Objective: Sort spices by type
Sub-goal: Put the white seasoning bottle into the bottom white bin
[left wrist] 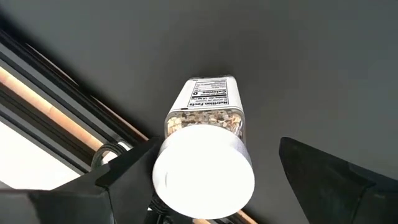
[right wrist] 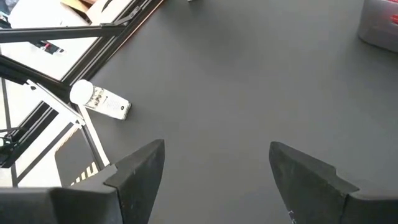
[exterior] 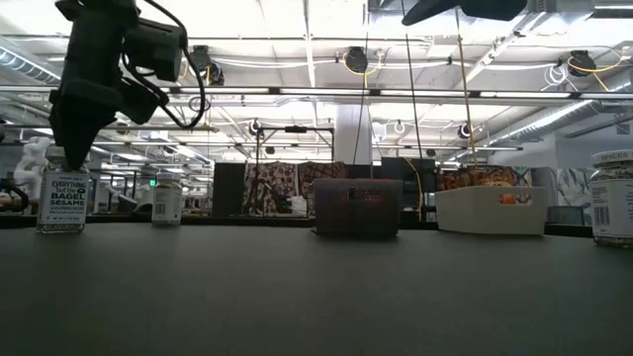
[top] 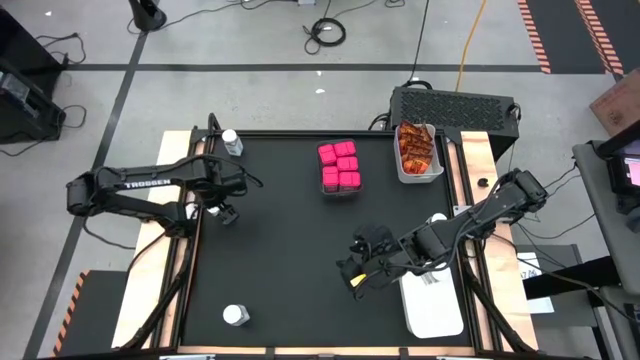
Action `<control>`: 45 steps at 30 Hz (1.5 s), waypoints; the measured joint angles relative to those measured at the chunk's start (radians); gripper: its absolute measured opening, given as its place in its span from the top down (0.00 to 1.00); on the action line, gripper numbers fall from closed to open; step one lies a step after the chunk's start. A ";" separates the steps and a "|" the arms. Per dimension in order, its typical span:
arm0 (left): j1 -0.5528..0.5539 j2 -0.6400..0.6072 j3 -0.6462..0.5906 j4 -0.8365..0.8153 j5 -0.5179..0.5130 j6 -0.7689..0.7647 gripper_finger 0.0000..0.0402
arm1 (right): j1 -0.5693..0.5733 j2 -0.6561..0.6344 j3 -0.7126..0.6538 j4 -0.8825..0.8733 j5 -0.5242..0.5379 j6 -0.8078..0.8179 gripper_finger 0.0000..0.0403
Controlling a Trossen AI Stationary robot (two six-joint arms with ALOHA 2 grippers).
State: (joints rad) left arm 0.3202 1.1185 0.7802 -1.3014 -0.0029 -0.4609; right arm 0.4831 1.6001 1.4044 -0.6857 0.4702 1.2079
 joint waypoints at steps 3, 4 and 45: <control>0.000 0.013 0.000 -0.003 0.000 0.004 0.18 | 0.000 0.000 0.000 0.000 0.000 0.000 0.30; 0.000 0.017 0.000 -0.003 0.000 0.004 0.19 | 0.000 0.000 0.000 0.000 0.000 0.000 0.30; -0.370 0.284 0.492 0.163 0.185 -0.015 0.48 | -0.047 -0.001 0.000 0.000 -0.116 -0.042 0.30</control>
State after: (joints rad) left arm -0.0501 1.4027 1.2726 -1.1382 0.1822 -0.4758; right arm 0.4358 1.5990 1.4044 -0.6856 0.3538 1.1656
